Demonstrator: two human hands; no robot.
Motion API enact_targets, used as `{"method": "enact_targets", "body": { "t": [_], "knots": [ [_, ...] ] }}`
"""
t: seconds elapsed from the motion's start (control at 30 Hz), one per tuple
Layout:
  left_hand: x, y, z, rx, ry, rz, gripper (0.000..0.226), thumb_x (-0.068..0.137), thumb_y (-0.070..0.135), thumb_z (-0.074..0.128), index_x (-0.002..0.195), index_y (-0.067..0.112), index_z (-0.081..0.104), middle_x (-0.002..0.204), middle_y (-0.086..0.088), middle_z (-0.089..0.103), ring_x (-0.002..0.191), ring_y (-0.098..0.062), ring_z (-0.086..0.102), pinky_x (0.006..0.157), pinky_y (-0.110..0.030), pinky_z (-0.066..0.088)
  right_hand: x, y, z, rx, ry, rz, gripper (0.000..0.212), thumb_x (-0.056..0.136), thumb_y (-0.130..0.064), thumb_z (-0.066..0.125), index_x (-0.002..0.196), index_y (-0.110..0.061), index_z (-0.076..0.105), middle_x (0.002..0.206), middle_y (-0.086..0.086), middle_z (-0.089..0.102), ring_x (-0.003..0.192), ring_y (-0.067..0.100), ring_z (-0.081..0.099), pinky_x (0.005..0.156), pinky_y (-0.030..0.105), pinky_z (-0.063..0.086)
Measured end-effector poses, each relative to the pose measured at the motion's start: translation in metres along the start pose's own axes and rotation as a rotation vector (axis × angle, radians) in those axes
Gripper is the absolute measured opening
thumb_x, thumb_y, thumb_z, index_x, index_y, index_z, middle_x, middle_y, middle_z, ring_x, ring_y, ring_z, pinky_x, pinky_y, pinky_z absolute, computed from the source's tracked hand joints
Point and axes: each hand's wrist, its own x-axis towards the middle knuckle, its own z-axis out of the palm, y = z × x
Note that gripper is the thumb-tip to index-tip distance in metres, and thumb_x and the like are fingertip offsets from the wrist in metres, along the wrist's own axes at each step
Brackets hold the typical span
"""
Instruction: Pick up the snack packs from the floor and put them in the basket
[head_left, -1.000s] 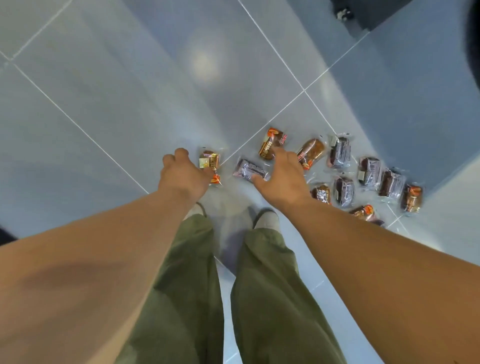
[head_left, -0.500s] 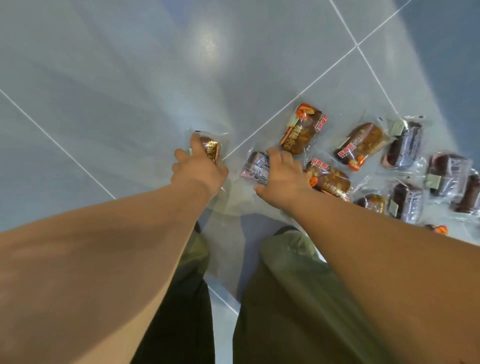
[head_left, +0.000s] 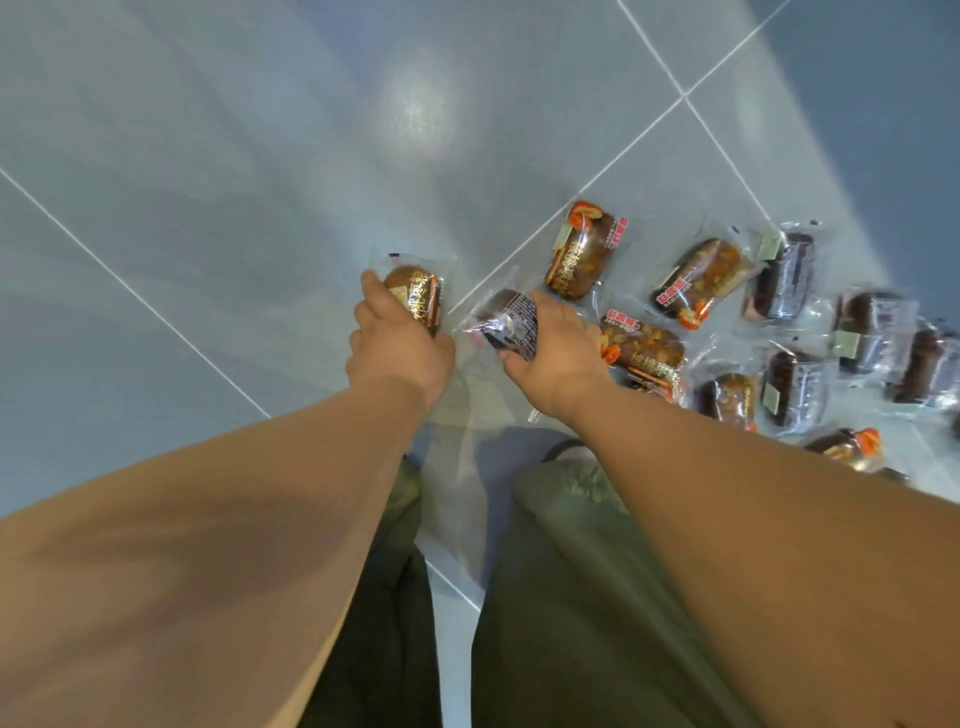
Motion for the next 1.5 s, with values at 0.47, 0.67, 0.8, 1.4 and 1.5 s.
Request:
{"method": "enact_targets", "body": {
  "t": [0.47,0.67,0.8,1.4,1.5],
  "knots": [
    [-0.206,0.103,-0.223,-0.07,-0.01,0.14,0.077,0.083,0.033,0.061,0.147,0.019,0.021,0.128,-0.014,0.046,0.113,-0.035,0.052,0.094,-0.042,0.046,-0.22,-0.097,-0.195,0.375,0.28,0.061,0.07,0.088,-0.038,0.061,0.146,-0.017,0.028,0.143,0.01,0.036,0.129,0.033,0.039,0.107,0.047,0.035],
    [-0.315,0.134,-0.33,-0.209,0.078,0.181,0.05,0.076,0.028,0.066,0.112,0.017,0.034,0.105,-0.01,0.058,0.094,-0.034,0.06,0.087,-0.044,0.051,-0.348,-0.14,-0.271,0.596,0.357,0.083,0.066,0.087,-0.038,0.062,0.14,-0.018,0.027,0.134,0.011,0.049,0.117,0.035,0.052,0.099,0.047,0.044],
    [-0.376,0.145,-0.376,-0.249,0.103,0.248,0.044,0.076,0.026,0.068,0.104,0.015,0.036,0.097,-0.009,0.061,0.088,-0.03,0.059,0.081,-0.038,0.051,-0.415,-0.154,-0.309,0.701,0.489,0.09,0.05,0.085,-0.04,0.063,0.118,-0.024,0.029,0.114,0.008,0.057,0.102,0.033,0.06,0.09,0.048,0.049],
    [-0.477,0.192,-0.424,-0.177,0.139,0.616,0.044,0.072,0.031,0.07,0.105,0.02,0.043,0.098,-0.008,0.061,0.089,-0.033,0.06,0.085,-0.047,0.051,-0.547,-0.165,-0.348,0.962,0.976,0.329,0.047,0.083,-0.041,0.062,0.122,-0.029,0.037,0.113,0.003,0.058,0.105,0.027,0.054,0.094,0.048,0.045],
    [-0.479,0.194,-0.417,-0.11,0.117,0.651,0.048,0.073,0.032,0.071,0.111,0.017,0.044,0.099,-0.009,0.059,0.09,-0.033,0.059,0.084,-0.047,0.051,-0.556,-0.161,-0.334,1.012,1.012,0.421,0.048,0.083,-0.04,0.062,0.123,-0.03,0.037,0.113,0.002,0.056,0.105,0.026,0.054,0.093,0.047,0.046]
  ]
}}
